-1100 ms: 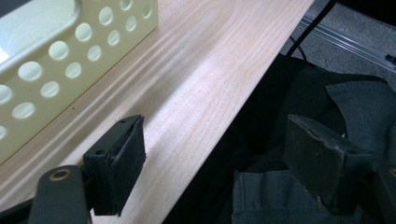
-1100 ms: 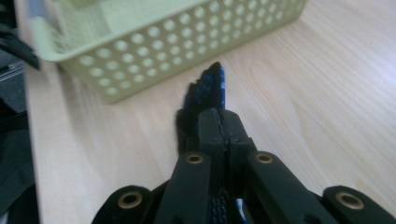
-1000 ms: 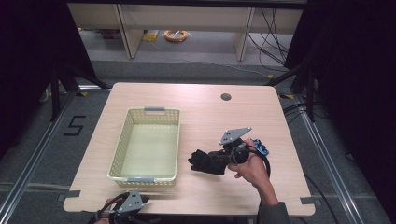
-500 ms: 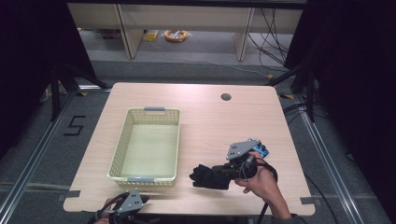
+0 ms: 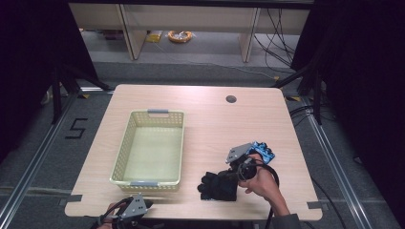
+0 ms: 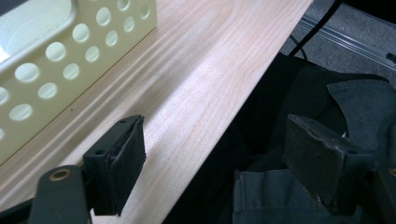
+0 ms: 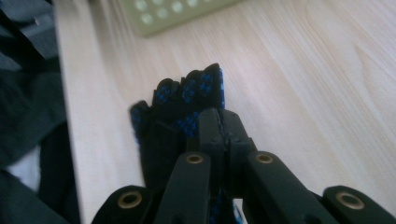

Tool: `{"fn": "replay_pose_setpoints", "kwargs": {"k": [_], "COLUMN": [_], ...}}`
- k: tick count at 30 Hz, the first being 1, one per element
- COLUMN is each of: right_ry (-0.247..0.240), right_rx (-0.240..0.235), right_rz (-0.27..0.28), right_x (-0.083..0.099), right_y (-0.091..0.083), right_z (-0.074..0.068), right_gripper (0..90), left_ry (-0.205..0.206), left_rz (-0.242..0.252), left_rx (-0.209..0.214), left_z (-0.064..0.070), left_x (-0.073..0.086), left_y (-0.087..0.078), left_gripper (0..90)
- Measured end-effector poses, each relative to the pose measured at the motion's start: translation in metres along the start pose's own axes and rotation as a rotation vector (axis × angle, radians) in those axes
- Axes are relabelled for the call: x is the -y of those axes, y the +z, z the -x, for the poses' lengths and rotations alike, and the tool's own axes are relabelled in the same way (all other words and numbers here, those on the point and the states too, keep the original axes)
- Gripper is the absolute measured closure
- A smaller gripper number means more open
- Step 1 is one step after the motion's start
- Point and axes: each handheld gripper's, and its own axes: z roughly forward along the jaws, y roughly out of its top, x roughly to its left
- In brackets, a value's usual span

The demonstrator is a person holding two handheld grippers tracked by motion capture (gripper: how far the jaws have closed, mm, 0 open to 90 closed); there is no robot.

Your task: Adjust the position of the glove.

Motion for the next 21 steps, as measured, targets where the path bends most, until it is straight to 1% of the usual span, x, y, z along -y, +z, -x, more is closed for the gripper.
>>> {"fn": "replay_pose_setpoints", "kwargs": {"k": [1, 2, 3, 4, 5, 6, 7, 8, 9, 10, 11, 13, 14, 15, 16, 17, 18, 19, 20, 21], "right_ry": [-0.009, -0.007, -0.015, -0.010, 0.005, 0.005, 0.004, 0.004, -0.052, -0.031, -0.034, -0.020, -0.020, -0.017, 0.008, 0.059, 0.078, 0.125, 0.161, 0.155], "right_rx": [0.003, -0.002, -0.001, -0.006, -0.006, -0.006, 0.005, 0.005, 0.009, 0.012, 0.017, 0.025, 0.025, 0.040, 0.050, 0.083, 0.094, 0.113, 0.151, 0.176], "right_rz": [-0.022, -0.021, -0.033, -0.046, -0.061, -0.061, -0.080, -0.080, -0.055, -0.066, -0.075, -0.085, -0.085, -0.075, -0.065, -0.032, -0.009, 0.011, 0.041, 0.063], "right_x": [0.000, 0.000, 0.001, 0.002, 0.005, 0.005, 0.005, 0.005, 0.003, 0.003, 0.002, 0.002, 0.002, 0.001, 0.001, 0.002, 0.002, 0.003, 0.005, 0.007], "right_y": [0.004, 0.009, 0.012, 0.014, 0.020, 0.020, 0.024, 0.024, 0.028, 0.029, 0.030, 0.032, 0.032, 0.032, 0.029, 0.024, 0.020, 0.012, 0.005, -0.005], "right_z": [0.004, 0.007, 0.009, 0.010, 0.014, 0.014, 0.016, 0.016, 0.021, 0.020, 0.020, 0.019, 0.019, 0.020, 0.020, 0.021, 0.022, 0.022, 0.023, 0.027], "right_gripper": [89.9, 89.9, 89.9, 89.8, 89.8, 89.8, 89.8, 89.8, 89.7, 89.5, 89.2, 87.0, 87.0, 81.8, 75.1, 71.7, 70.0, 67.3, 65.7, 65.4], "left_ry": [0.001, 0.000, -0.005, -0.003, 0.018, 0.018, -0.006, -0.006, -0.001, 0.019, 0.019, -0.006, -0.006, 0.006, 0.024, -0.003, -0.001, -0.004, -0.002, 0.013], "left_rz": [0.000, 0.000, -0.001, 0.003, 0.002, 0.002, -0.001, -0.001, 0.002, 0.002, 0.002, 0.002, 0.002, -0.006, 0.000, 0.005, 0.005, 0.006, 0.009, 0.018], "left_rx": [-0.001, 0.000, 0.006, 0.009, 0.013, 0.013, 0.020, 0.020, 0.012, 0.012, 0.012, 0.015, 0.015, 0.010, 0.009, 0.014, 0.012, 0.014, 0.009, 0.008], "left_z": [0.000, 0.000, 0.000, 0.001, 0.001, 0.001, 0.002, 0.002, 0.002, 0.000, 0.000, 0.001, 0.001, 0.001, 0.000, 0.002, 0.002, 0.002, 0.002, 0.001], "left_x": [0.000, 0.000, 0.000, 0.000, -0.001, -0.001, 0.000, 0.000, 0.000, -0.001, -0.001, 0.000, 0.000, 0.000, -0.001, 0.000, 0.000, 0.000, 0.000, -0.001], "left_y": [0.000, 0.000, 0.001, 0.000, 0.000, 0.000, 0.001, 0.001, 0.001, 0.000, 0.000, 0.000, 0.000, 0.000, -0.001, 0.000, -0.001, -0.001, -0.001, -0.001], "left_gripper": [20.4, 20.4, 20.4, 20.5, 20.5, 20.5, 20.4, 20.4, 20.4, 20.4, 20.4, 20.4, 20.4, 20.4, 20.4, 20.4, 20.4, 20.4, 20.4, 20.4]}}
